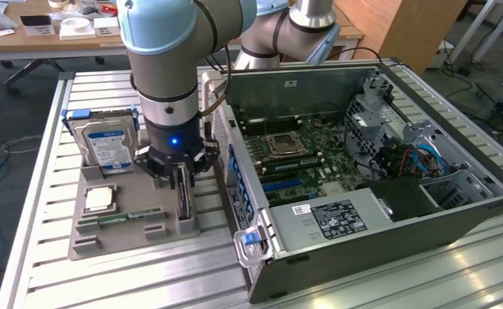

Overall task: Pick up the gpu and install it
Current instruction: 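Pick up the gpu and move the gpu toward the slot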

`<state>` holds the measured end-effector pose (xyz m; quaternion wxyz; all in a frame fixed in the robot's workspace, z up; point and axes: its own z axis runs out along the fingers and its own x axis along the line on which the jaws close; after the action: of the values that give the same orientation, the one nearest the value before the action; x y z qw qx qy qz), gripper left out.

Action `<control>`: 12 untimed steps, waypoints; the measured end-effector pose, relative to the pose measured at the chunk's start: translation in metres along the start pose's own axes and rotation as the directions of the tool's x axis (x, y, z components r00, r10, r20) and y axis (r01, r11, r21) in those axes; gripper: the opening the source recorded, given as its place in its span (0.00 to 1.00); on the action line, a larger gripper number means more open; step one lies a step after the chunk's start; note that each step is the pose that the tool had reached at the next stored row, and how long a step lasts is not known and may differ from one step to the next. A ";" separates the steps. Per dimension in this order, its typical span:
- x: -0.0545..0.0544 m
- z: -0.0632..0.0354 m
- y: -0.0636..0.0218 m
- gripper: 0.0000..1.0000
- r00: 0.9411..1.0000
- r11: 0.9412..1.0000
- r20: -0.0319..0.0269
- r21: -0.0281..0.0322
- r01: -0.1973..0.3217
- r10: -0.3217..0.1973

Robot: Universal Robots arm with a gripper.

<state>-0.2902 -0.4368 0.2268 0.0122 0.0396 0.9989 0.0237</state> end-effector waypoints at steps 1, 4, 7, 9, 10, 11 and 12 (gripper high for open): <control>0.000 0.0000 0.0000 0.42 1.000 1.000 0.000 0.000 0.000 0.000; 0.000 0.0000 -0.0004 0.42 1.000 1.000 0.000 0.000 0.000 0.000; 0.000 -0.0001 -0.0008 0.42 1.000 1.000 0.000 0.000 0.000 0.000; 0.000 -0.0001 -0.0018 0.42 1.000 1.000 0.000 0.000 0.000 0.000; 0.000 -0.0001 -0.0019 0.42 1.000 1.000 0.000 0.000 0.000 0.000; 0.000 -0.0001 -0.0019 0.42 1.000 1.000 0.000 0.000 0.000 0.000; 0.000 -0.0001 -0.0019 0.42 1.000 1.000 0.000 0.000 0.000 0.000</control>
<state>-0.2902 -0.4387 0.2268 0.0122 0.0397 0.9989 0.0237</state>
